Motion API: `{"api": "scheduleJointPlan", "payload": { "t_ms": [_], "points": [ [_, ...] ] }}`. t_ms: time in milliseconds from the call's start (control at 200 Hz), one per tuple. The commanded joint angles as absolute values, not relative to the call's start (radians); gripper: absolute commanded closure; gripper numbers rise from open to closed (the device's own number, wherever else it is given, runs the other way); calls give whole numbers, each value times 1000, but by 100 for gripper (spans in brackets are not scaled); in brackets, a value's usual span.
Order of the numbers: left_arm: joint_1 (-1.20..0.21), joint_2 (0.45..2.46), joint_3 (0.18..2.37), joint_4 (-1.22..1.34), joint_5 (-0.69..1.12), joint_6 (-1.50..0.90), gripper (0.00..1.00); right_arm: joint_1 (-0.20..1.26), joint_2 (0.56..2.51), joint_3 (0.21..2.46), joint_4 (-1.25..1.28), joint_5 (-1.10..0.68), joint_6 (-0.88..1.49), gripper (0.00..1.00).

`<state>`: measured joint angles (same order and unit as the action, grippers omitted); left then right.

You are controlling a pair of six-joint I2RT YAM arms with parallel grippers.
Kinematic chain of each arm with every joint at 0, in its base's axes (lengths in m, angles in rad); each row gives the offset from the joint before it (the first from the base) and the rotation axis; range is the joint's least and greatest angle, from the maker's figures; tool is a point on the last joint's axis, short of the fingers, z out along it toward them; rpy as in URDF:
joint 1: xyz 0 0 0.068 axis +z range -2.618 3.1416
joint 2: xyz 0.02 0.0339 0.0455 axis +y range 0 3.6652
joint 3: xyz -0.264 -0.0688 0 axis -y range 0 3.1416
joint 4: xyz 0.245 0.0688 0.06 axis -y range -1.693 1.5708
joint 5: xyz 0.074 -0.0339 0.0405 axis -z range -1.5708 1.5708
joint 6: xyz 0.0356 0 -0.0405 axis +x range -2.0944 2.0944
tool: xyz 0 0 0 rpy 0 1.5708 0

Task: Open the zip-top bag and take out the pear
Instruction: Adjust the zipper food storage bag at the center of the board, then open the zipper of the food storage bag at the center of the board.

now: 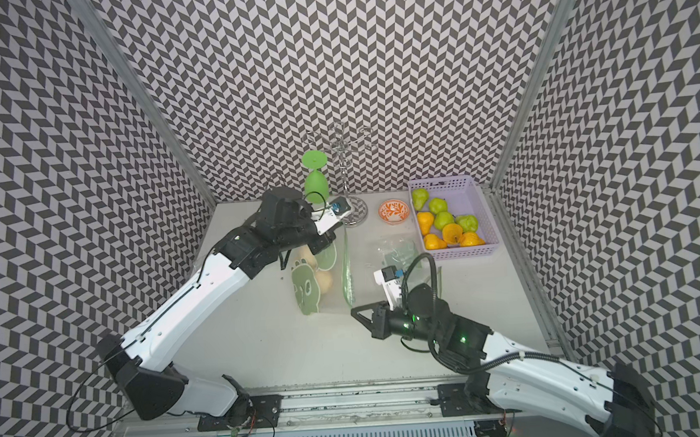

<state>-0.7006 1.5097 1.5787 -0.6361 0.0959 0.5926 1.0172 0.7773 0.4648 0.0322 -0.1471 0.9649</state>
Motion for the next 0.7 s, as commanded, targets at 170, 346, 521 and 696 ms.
{"api": "scheduleJointPlan", "payload": {
  "t_ms": [170,346,521,696],
  "points": [
    [-792,1533,1398,-511,181,512,96,1044,602,532,-339,230,1100,43],
    [-807,1467,1284,-432,261,457,94,945,583,650,-503,273,936,35],
    [-819,1476,1273,-439,274,437,93,730,763,650,-382,-114,719,44],
    [-825,1504,1294,-454,266,430,93,730,840,635,-281,-213,662,49]
  ]
}}
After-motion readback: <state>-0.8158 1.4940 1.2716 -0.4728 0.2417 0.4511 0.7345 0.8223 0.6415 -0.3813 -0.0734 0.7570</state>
